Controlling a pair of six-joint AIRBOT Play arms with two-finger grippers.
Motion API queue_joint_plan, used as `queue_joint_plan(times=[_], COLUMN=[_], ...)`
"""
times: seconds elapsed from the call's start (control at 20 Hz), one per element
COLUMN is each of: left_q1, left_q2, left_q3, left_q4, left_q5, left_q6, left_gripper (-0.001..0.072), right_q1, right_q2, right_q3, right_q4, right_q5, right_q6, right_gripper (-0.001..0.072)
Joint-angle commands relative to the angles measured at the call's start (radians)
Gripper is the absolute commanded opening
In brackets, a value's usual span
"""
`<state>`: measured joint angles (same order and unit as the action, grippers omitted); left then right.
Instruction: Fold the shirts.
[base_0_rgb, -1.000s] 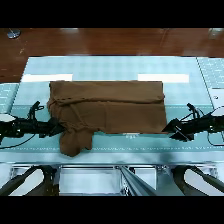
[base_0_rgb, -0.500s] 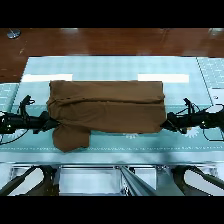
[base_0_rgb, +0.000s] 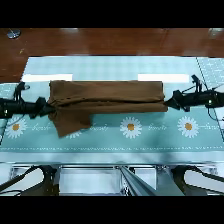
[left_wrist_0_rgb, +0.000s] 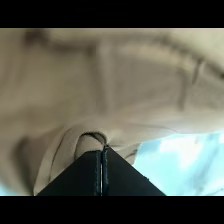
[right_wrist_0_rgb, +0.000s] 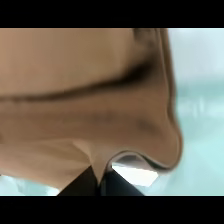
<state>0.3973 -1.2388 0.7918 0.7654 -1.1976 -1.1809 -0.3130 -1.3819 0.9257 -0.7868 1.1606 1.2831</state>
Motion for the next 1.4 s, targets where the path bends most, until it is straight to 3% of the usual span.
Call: queue_joint_plan(times=[0.0, 0.2, 0.4, 0.6, 0.65, 0.7, 0.75, 0.8, 0.85, 1.0, 1.1, 1.2, 1.35], left_q1=[-0.093, -0.146, -0.148, -0.151, -0.154, -0.156, -0.153, -0.139, -0.116, -0.023, 0.039, 0.073, 0.047], left_q2=[-0.179, -0.428, -0.601, -0.692, -0.702, -0.706, -0.705, -0.704, -0.703, -0.644, -0.549, -0.394, -0.063], left_q3=[0.239, 0.558, 0.777, 0.855, 0.855, 0.855, 0.859, 0.884, 0.922, 0.977, 0.942, 0.815, 0.446], left_q4=[-0.032, 0.058, 0.082, 0.090, 0.087, 0.087, 0.091, 0.114, 0.163, 0.328, 0.395, 0.352, 0.235], left_q5=[0.057, 0.024, -0.039, -0.044, -0.042, -0.045, -0.079, -0.134, -0.204, -0.397, -0.390, -0.231, 0.136], left_q6=[-0.042, -0.200, -0.239, -0.264, -0.265, -0.265, -0.263, -0.261, -0.261, -0.261, -0.261, -0.244, -0.200], left_gripper=[0.0016, 0.0016, 0.0016, 0.0016, 0.0077, 0.0390, 0.0686, 0.0702, 0.0702, 0.0702, 0.0702, 0.0702, 0.0702], right_q1=[0.036, 0.068, 0.073, 0.087, 0.093, 0.094, 0.094, 0.083, 0.063, -0.037, -0.100, -0.136, -0.136], right_q2=[-0.137, -0.305, -0.427, -0.502, -0.516, -0.521, -0.520, -0.519, -0.519, -0.471, -0.403, -0.346, -0.313], right_q3=[0.176, 0.387, 0.537, 0.595, 0.600, 0.600, 0.604, 0.622, 0.657, 0.739, 0.729, 0.653, 0.452], right_q4=[0.042, 0.046, 0.045, 0.054, 0.066, 0.092, 0.120, 0.141, 0.146, 0.102, -0.048, -0.180, -0.174], right_q5=[-0.003, -0.023, 0.000, -0.006, -0.008, -0.014, -0.015, 0.014, 0.073, 0.228, 0.240, 0.206, 0.071], right_q6=[-0.001, 0.074, 0.093, 0.101, 0.099, 0.092, 0.093, 0.092, 0.092, 0.091, 0.096, 0.130, 0.146], right_gripper=[0.0030, 0.0030, 0.0030, 0.0030, 0.0030, 0.0035, 0.0209, 0.0521, 0.0625, 0.0625, 0.0625, 0.0625, 0.0625])
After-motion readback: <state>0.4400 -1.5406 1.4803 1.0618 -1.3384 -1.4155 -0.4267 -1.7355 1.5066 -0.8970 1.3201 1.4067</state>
